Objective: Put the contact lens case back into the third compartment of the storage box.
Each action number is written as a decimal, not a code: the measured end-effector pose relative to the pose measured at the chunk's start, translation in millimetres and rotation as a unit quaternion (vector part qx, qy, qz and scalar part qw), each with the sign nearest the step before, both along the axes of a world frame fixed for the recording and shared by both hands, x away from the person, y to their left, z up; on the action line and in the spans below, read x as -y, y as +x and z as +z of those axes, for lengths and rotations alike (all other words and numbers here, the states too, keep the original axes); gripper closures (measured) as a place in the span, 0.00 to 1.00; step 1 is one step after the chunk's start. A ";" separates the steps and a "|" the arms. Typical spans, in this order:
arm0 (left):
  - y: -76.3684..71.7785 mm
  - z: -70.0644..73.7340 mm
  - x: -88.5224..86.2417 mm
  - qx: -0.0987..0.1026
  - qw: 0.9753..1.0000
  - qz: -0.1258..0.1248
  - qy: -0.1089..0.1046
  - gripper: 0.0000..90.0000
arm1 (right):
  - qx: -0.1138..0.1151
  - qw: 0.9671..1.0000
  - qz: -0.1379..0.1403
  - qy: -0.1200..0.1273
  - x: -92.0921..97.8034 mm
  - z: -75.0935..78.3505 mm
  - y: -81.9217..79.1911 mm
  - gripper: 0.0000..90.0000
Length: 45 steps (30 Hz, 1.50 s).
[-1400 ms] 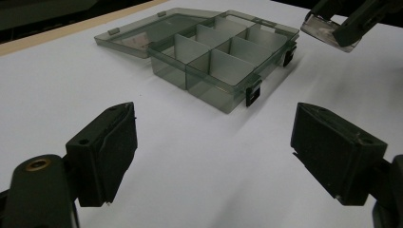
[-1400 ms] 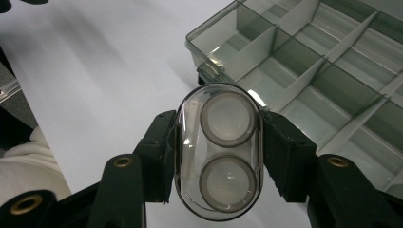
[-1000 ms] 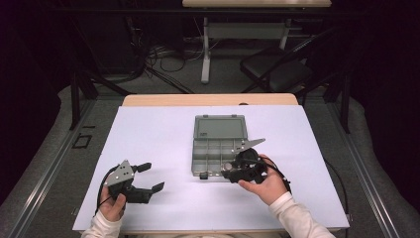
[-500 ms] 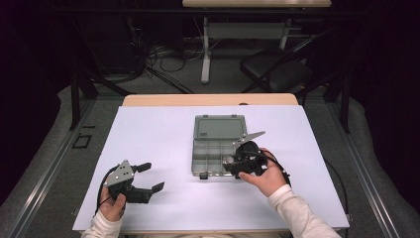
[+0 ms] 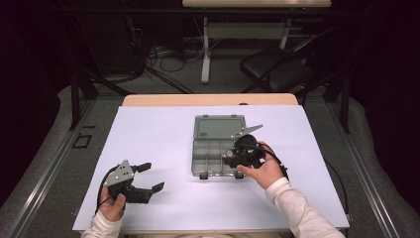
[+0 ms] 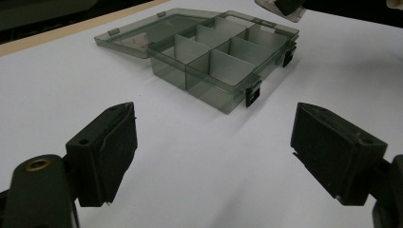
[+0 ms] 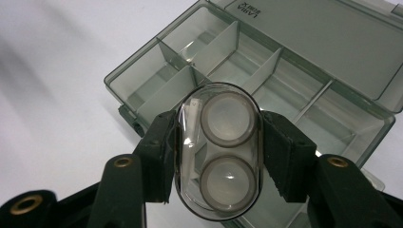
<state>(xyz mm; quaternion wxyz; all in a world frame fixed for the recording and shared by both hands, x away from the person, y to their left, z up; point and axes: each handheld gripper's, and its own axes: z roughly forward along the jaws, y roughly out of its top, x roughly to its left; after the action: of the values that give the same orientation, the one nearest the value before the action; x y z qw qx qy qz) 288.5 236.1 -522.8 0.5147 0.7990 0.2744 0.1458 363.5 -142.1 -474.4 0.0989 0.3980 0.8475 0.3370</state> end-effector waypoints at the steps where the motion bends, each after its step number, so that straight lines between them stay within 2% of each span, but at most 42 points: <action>1: 0.0 0.0 0.0 0.000 1.000 0.000 0.000 0.18 | 0.002 1.000 0.001 -0.001 -0.2 0.3 1.3 0.54; 15: 0.2 0.0 -0.2 -0.001 1.000 0.000 -0.001 0.18 | 0.000 1.000 -0.007 -0.005 -6.6 0.0 19.4 0.54; 34: 0.5 -0.1 -0.4 -0.001 1.000 -0.001 -0.001 0.18 | 0.011 1.000 -0.022 -0.017 -9.7 -7.7 43.3 0.54; 45: 0.5 -0.2 -0.4 -0.001 1.000 -0.001 -0.001 0.18 | 0.019 0.999 -0.026 -0.008 -8.6 -15.7 55.5 0.54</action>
<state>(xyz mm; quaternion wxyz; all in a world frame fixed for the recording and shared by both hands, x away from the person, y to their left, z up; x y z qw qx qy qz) 289.0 236.5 -523.0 0.5155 0.7988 0.2746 0.1440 419.0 -133.5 -490.1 0.1274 0.4123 0.8376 0.3349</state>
